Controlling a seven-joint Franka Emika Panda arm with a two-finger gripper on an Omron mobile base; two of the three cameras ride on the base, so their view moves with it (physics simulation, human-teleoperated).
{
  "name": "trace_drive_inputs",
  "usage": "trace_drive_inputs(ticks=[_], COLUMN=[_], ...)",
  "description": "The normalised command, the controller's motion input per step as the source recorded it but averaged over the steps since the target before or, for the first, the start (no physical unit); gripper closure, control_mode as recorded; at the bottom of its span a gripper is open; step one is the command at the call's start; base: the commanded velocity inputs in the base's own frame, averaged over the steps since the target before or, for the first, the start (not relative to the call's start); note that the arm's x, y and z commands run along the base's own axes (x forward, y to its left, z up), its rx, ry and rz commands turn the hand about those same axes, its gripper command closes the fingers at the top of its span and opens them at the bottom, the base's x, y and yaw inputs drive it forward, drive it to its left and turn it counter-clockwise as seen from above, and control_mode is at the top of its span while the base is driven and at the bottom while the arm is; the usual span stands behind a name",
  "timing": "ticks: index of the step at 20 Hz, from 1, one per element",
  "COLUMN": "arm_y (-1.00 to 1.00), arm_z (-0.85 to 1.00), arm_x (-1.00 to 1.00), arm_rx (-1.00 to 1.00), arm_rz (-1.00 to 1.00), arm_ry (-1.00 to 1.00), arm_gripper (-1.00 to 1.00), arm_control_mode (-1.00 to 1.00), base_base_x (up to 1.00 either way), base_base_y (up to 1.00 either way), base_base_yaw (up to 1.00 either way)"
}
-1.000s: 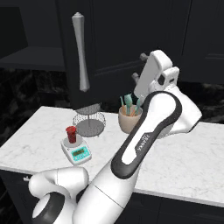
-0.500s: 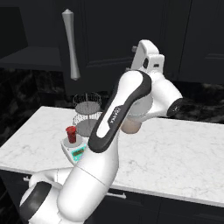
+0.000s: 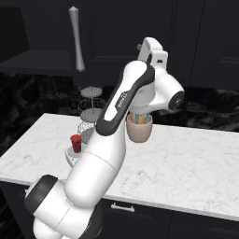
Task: Pick the yogurt and place it on the digital scale for weighing, and close the cabinet.
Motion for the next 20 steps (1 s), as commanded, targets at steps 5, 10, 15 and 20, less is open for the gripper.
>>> trace_drive_inputs(ticks=[5,10,15,20], arm_y=[0.21,0.04,0.4,1.0], arm_z=[-0.27,-0.3,-0.22,-0.47], arm_x=[0.99,0.57,-0.45,-1.0], arm_rx=[0.0,0.0,0.0,-0.05], arm_rz=[-0.01,-0.03,-0.01,-0.05], arm_ry=[0.0,-0.02,-0.05,-0.25], arm_gripper=[-1.0,-1.0,-1.0,-1.0], arm_control_mode=[-1.0,-1.0,-1.0,-1.0], base_base_x=[0.0,0.0,0.0,0.0], base_base_y=[0.0,0.0,0.0,0.0], base_base_yaw=[0.0,0.0,0.0,0.0])
